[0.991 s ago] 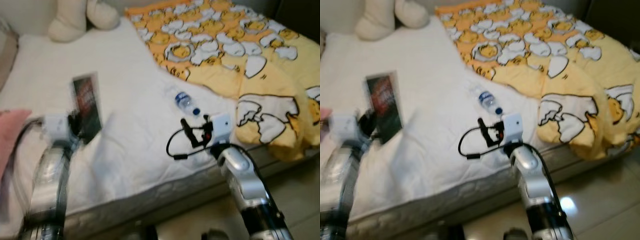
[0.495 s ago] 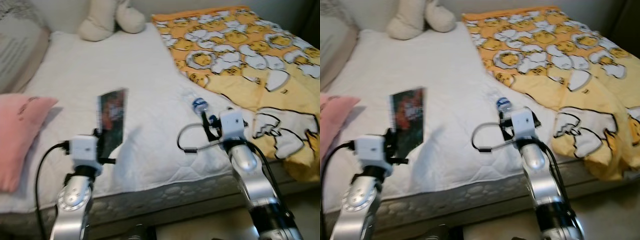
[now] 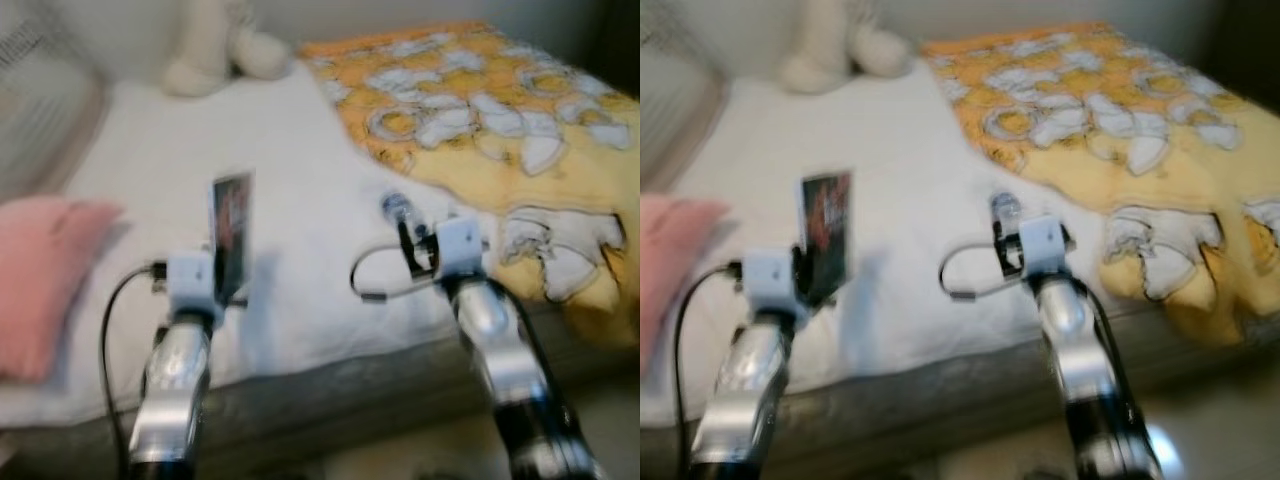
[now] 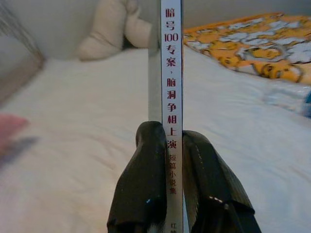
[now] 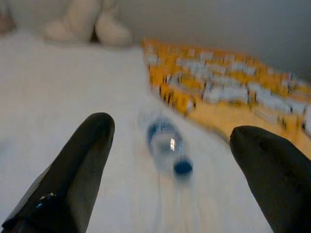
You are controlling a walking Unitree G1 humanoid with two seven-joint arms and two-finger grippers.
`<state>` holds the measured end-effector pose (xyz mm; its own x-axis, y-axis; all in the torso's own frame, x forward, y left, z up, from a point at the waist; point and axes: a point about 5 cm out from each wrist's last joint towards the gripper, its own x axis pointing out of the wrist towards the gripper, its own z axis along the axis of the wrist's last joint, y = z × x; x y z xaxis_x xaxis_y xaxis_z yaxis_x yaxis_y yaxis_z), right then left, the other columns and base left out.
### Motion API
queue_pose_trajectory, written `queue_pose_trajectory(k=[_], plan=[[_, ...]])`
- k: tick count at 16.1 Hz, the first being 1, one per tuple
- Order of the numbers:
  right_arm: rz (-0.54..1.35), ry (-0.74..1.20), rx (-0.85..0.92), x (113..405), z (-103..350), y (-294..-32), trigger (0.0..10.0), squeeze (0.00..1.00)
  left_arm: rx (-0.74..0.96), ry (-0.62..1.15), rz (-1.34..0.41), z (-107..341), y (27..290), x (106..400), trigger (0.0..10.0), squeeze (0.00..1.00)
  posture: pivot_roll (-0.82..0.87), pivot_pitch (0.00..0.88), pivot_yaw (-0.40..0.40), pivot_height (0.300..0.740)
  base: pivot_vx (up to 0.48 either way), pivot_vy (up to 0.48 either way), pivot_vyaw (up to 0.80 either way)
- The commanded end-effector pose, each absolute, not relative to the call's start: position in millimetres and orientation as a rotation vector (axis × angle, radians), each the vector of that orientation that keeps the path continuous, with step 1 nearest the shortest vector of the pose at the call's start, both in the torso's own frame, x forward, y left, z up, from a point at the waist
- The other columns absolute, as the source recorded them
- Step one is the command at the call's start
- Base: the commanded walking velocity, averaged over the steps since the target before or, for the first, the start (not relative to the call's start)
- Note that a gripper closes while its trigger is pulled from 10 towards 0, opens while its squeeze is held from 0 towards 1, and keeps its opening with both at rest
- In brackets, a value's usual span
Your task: Clean up the room
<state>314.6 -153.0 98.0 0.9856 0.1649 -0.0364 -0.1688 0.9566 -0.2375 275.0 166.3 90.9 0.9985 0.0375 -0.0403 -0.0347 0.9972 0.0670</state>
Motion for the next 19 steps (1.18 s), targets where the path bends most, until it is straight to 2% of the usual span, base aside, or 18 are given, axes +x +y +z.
queue_pose_trajectory(k=[1,4,9,14,19], plan=[[0.193,0.009,-0.218,315.3,98.5,-151.1,10.0,0.0,0.066,0.008,0.07,99.2,170.9,275.8,10.0,0.0,-0.13,0.0,0.123,0.74,0.0,0.0,0.44],[0.217,0.004,-0.194,315.6,97.8,-151.2,10.0,0.0,0.058,0.047,0.117,94.3,175.5,269.5,10.0,0.0,-0.12,0.0,0.12,0.74,0.0,0.48,0.44],[0.282,0.007,-0.172,319.1,96.8,-147.0,10.0,0.0,0.067,0.062,0.111,91.7,168.4,267.7,10.0,0.0,-0.1,0.0,0.103,0.74,0.0,0.436,0.44],[0.34,0.026,-0.171,318.1,90.9,-140.2,10.0,0.0,0.055,0.042,0.083,97.7,165.4,271.1,10.0,0.0,-0.1,0.0,0.104,0.74,0.0,0.0,0.45],[0.334,-0.015,-0.194,314.3,92.2,-132.9,10.0,0.0,0.083,-0.006,-0.006,109.6,165.2,283.3,10.0,0.0,-0.11,0.0,0.107,0.74,0.457,0.0,0.0]])
